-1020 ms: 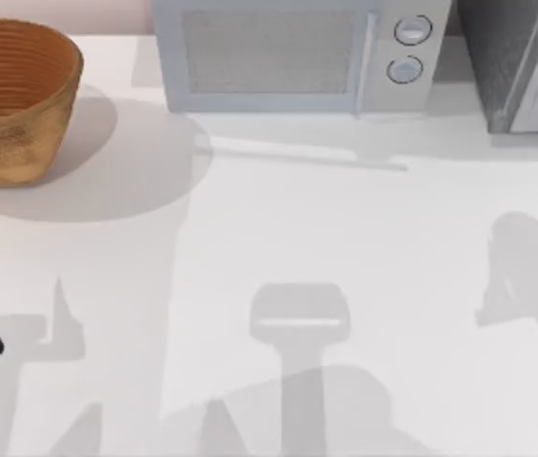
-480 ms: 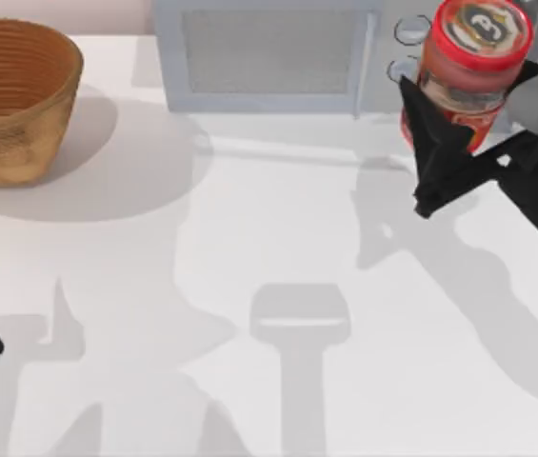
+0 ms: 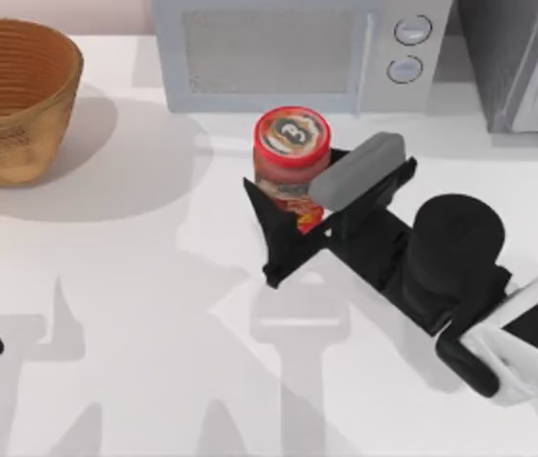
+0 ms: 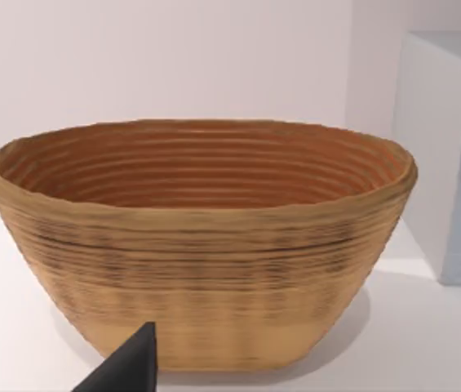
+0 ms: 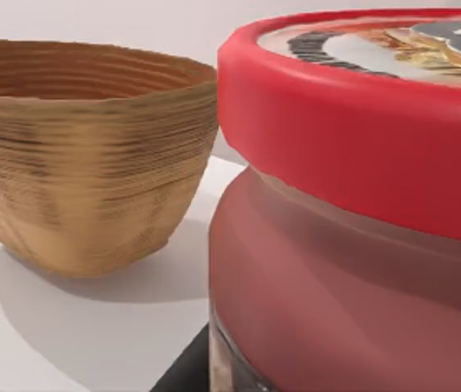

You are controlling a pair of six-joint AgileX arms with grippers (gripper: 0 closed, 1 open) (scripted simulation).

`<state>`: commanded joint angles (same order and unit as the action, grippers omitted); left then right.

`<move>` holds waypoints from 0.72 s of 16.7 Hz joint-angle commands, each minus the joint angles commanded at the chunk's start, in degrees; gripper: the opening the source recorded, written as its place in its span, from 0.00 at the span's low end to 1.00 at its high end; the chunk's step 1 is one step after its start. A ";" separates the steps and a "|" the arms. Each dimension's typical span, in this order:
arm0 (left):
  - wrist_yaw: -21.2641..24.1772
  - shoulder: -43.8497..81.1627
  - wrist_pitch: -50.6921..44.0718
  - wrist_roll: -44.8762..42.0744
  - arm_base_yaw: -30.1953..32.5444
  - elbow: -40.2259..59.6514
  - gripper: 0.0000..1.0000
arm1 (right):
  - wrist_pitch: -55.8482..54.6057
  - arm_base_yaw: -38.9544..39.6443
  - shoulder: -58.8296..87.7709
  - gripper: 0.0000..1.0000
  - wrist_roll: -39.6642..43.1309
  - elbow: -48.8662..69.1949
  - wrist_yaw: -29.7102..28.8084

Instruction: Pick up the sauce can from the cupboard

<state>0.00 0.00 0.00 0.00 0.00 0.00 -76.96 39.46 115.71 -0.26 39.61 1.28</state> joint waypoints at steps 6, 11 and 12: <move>0.00 0.00 0.00 0.00 0.00 0.00 1.00 | -4.75 1.86 8.16 0.00 -0.41 2.52 -0.32; 0.00 0.00 0.00 0.00 0.00 0.00 1.00 | -4.20 1.58 9.05 0.00 -0.34 3.21 -0.33; 0.00 0.00 0.00 0.00 0.00 0.00 1.00 | -3.77 1.60 10.26 0.00 -0.23 4.49 -0.43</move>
<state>0.00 0.00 0.00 0.00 0.00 0.00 -80.74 41.06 125.96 -0.49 44.10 0.85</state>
